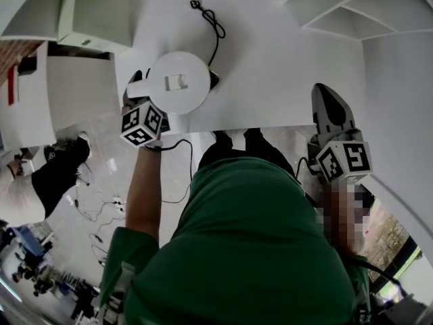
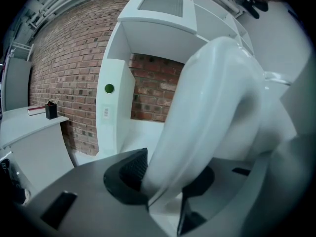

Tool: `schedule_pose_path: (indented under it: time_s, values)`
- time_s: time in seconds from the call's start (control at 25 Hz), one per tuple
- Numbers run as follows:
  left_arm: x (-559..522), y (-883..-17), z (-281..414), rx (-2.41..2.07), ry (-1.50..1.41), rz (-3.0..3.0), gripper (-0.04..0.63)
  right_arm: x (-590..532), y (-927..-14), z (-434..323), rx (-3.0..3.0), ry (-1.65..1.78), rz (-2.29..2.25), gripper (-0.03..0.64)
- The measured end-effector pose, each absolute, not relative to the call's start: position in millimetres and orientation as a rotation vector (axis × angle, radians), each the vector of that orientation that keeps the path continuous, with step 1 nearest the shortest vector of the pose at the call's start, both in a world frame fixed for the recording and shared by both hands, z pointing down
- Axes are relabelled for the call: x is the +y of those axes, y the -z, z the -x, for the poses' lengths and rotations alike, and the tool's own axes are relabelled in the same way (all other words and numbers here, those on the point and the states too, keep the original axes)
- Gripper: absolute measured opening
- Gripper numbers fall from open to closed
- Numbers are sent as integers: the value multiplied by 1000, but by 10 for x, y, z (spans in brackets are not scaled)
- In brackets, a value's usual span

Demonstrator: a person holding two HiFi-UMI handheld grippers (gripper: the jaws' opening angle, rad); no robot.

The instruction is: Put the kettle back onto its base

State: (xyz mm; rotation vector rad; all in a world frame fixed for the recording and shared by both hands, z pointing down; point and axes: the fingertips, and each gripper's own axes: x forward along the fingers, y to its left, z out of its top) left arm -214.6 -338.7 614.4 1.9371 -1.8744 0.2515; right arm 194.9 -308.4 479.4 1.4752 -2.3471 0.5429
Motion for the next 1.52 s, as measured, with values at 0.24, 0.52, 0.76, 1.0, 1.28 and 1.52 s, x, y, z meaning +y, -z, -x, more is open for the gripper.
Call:
schedule_pose_path:
  time_s: [0.24,0.52,0.76,1.0,1.28,1.52]
  values:
    - [-3345,-6193,2194,-1881,-257,-1911,141,-3099,-4810,-1897,-2372,-550,-1448,21]
    - [-3257,-6329,2252,-1913,-351,-1781,197,-3079,-4885,-1925,-2377,-576,-1452,21]
    - [-3041,-6289,2193,-1915,-398,-1760,206,-3141,-4892,-1847,-2415,-567,-1413,21]
    - [-2710,-6275,2142,-1883,-379,-1754,206,-3252,-4828,-1764,-2458,-542,-1381,21]
    - [-2324,-5728,2215,-1762,-233,-1919,148,-3545,-4517,-1616,-2538,-467,-1357,21]
    - [-2276,-4603,2750,-2121,-147,-1833,64,-3792,-4118,-1439,-2627,-366,-1349,21]
